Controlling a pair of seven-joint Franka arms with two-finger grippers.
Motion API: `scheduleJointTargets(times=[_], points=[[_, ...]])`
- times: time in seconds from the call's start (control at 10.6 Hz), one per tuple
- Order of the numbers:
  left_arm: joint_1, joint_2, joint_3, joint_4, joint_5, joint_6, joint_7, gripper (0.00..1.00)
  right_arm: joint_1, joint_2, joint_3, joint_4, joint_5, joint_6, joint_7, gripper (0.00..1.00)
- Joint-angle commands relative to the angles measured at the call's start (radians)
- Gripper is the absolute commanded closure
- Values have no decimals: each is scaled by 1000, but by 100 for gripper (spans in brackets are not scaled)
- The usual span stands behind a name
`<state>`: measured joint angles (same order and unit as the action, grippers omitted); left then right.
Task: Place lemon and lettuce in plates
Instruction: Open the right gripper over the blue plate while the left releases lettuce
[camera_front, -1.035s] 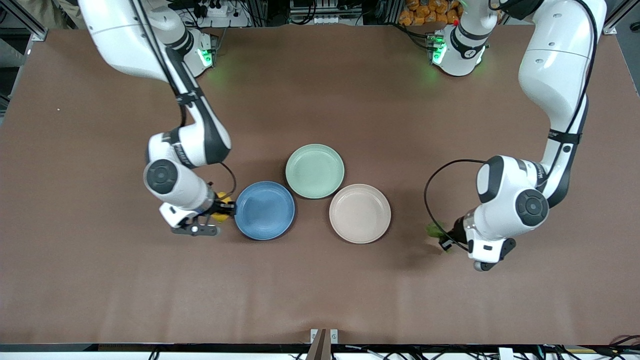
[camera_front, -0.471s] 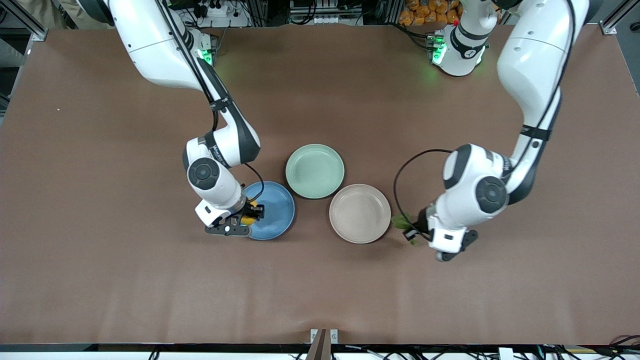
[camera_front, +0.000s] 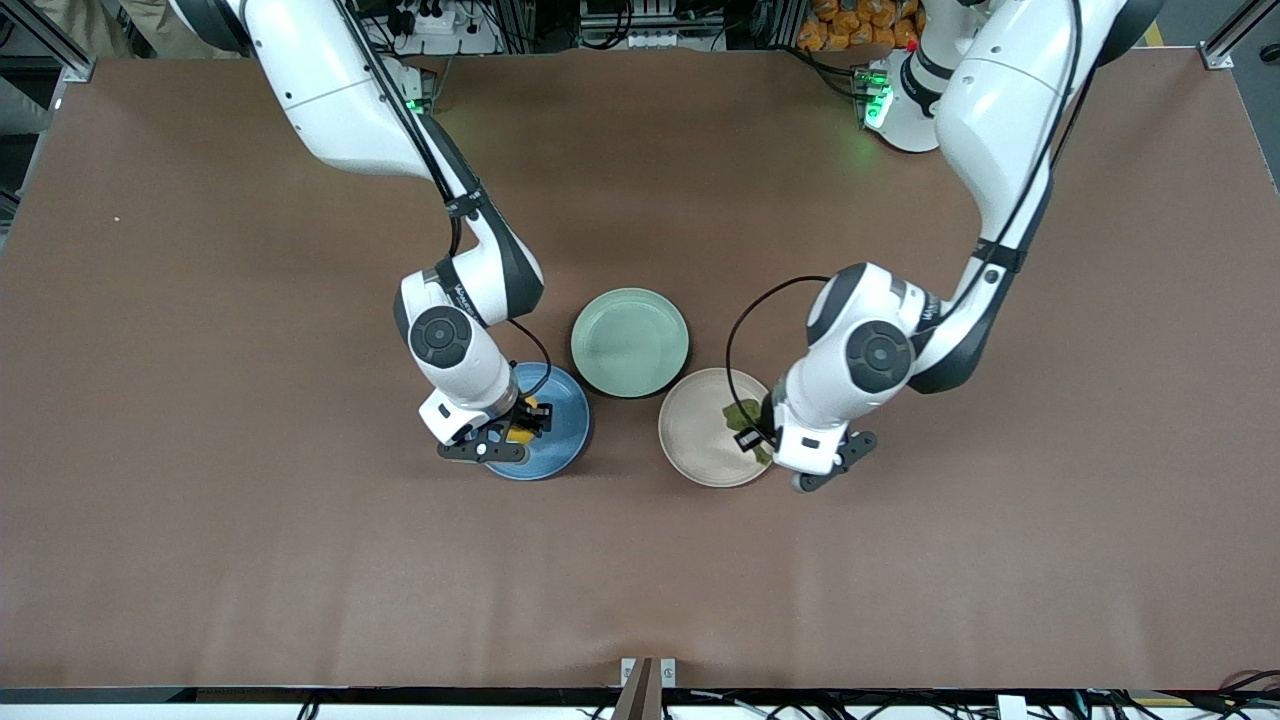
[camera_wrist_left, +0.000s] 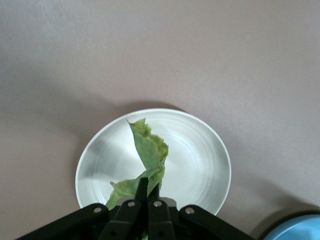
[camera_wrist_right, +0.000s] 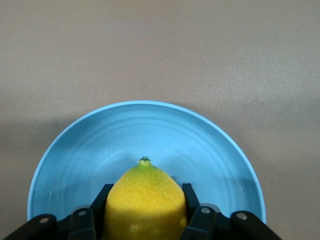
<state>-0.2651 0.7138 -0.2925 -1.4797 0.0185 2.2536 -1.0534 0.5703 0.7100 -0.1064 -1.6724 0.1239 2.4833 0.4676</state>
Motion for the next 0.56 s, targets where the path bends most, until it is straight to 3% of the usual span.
scheduleJointTargets(times=[0.0,0.09,0.19,0.28,0.38,0.47], points=[[-23,7,12,-5,34,0,-36,100,6,26,-9,23,3,12,17,80],[-11,6,10,-7,37,-2,-21,66,6,29,-9,23,3,12,17,77],[-11,4,10,-7,43,-2,5,1,5,31,-9,23,8,11,19,56],[-10,0,10,-7,43,-3,9,0,2,29,-9,23,5,12,34,11],[-6,-3,12,-7,43,-8,9,0,16,29,-12,25,-1,12,40,0],[-2,-7,12,-5,43,-9,10,0,13,25,-12,26,0,9,39,0]])
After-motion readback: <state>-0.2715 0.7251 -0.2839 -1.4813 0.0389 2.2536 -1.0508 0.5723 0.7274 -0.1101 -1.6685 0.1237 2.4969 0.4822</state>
